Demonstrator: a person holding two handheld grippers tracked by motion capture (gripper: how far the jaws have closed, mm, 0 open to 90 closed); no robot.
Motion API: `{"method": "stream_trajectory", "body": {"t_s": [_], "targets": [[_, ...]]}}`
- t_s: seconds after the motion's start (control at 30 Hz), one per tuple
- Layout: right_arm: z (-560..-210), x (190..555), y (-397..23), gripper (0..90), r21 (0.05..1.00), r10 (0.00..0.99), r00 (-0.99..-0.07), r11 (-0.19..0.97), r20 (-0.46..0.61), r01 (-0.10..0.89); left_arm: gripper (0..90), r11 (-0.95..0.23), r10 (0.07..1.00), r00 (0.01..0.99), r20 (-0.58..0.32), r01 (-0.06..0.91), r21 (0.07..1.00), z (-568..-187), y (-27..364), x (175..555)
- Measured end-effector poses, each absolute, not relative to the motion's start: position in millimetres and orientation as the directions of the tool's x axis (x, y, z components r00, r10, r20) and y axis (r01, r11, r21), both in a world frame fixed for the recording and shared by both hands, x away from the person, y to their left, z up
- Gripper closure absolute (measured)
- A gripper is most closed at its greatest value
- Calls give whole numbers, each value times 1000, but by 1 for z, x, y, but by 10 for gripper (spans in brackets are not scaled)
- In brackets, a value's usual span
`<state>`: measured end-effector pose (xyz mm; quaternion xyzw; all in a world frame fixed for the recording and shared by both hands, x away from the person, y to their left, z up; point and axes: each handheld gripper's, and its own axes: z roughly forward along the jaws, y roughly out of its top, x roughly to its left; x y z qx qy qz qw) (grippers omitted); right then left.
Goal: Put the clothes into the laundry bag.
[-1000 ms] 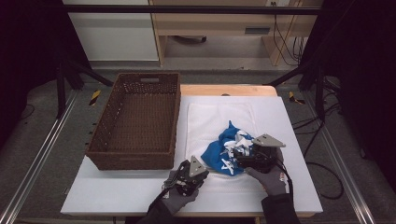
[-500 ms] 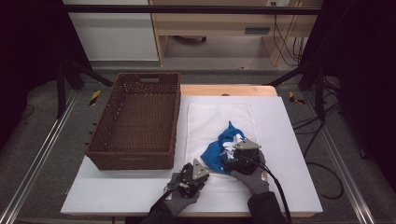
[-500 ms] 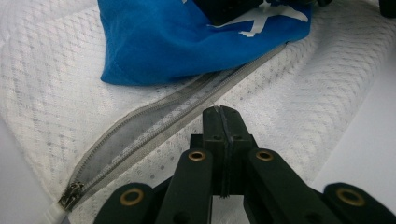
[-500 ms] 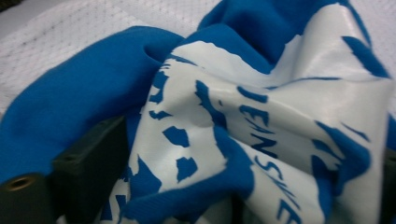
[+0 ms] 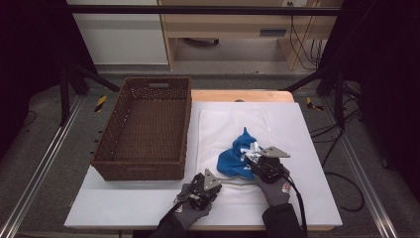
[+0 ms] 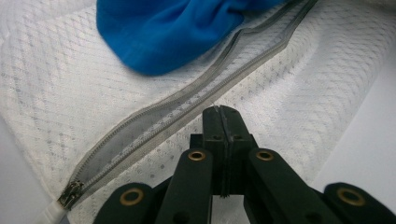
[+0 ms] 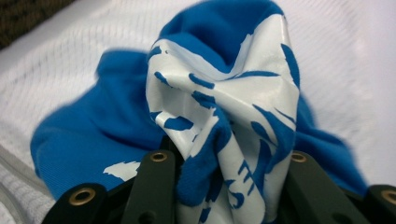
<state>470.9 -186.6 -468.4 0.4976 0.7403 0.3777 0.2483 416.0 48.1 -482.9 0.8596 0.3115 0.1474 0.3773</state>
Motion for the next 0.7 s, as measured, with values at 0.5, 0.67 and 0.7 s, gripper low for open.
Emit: {"method": "stream_trajectory", "body": {"t_s": [0.5, 0.67, 0.7], "targets": [[-434, 451, -280, 681, 873, 988, -153, 78, -5, 481, 895, -525, 647, 762, 23, 424, 738, -483, 48, 416], [-464, 458, -286, 652, 829, 990, -144, 80, 1, 553, 892, -524, 646, 763, 21, 423, 739, -483, 48, 416], [-467, 459, -286, 641, 824, 990, -143, 78, 3, 561, 891, -525, 645, 764, 21, 423, 739, -482, 48, 416]]}}
